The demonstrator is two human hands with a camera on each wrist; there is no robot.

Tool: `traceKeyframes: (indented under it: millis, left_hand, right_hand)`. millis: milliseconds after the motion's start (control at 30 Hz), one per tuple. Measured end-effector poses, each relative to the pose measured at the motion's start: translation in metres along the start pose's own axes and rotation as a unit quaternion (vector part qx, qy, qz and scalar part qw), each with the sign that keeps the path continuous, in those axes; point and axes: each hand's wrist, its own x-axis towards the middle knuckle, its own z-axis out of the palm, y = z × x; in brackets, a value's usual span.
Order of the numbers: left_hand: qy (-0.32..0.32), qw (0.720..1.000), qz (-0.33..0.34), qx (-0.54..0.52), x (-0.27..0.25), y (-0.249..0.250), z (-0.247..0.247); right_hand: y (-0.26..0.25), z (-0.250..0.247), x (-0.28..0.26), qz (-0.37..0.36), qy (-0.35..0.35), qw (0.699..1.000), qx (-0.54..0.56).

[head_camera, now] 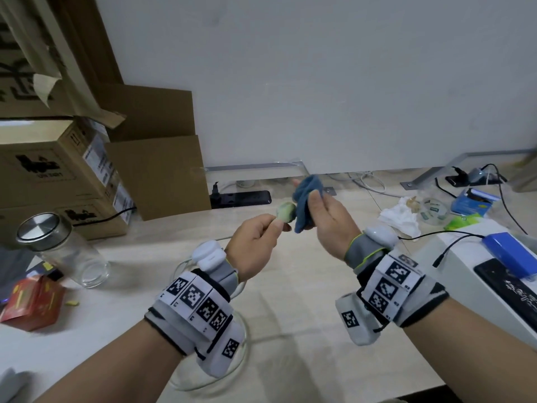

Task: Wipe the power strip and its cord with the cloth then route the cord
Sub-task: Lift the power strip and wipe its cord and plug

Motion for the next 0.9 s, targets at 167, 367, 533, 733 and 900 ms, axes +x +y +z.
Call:
traceKeyframes:
  millis: [167, 367, 533, 733, 900]
  left_hand:
    - [0.02, 0.993, 0.089, 0.077, -0.001, -0.001, 0.006]
    - [0.033, 0.989, 0.129, 0.057, -0.005, 0.003, 0.007]
    - [0.021, 0.991, 0.127, 0.043, -0.008, 0.003, 0.008]
    - [0.04, 0.988, 0.132, 0.066, 0.001, 0.001, 0.003]
    - [0.045, 0.986, 0.144, 0.069, 0.005, -0.002, 0.002]
  right_hand:
    - [-0.002, 0.023, -0.012, 0.004, 0.001, 1.0, -0.015]
    - [-0.01, 0.029, -0.003, 0.097, 0.017, 0.985, 0.139]
    - [-0.016, 0.026, 0.002, 0.217, 0.025, 0.933, 0.287]
    - [-0.025, 0.026, -0.008, 0.135, -0.016, 0.962, 0.236]
    - [-0.025, 0.029, -0.002, 0.103, 0.02, 0.982, 0.156]
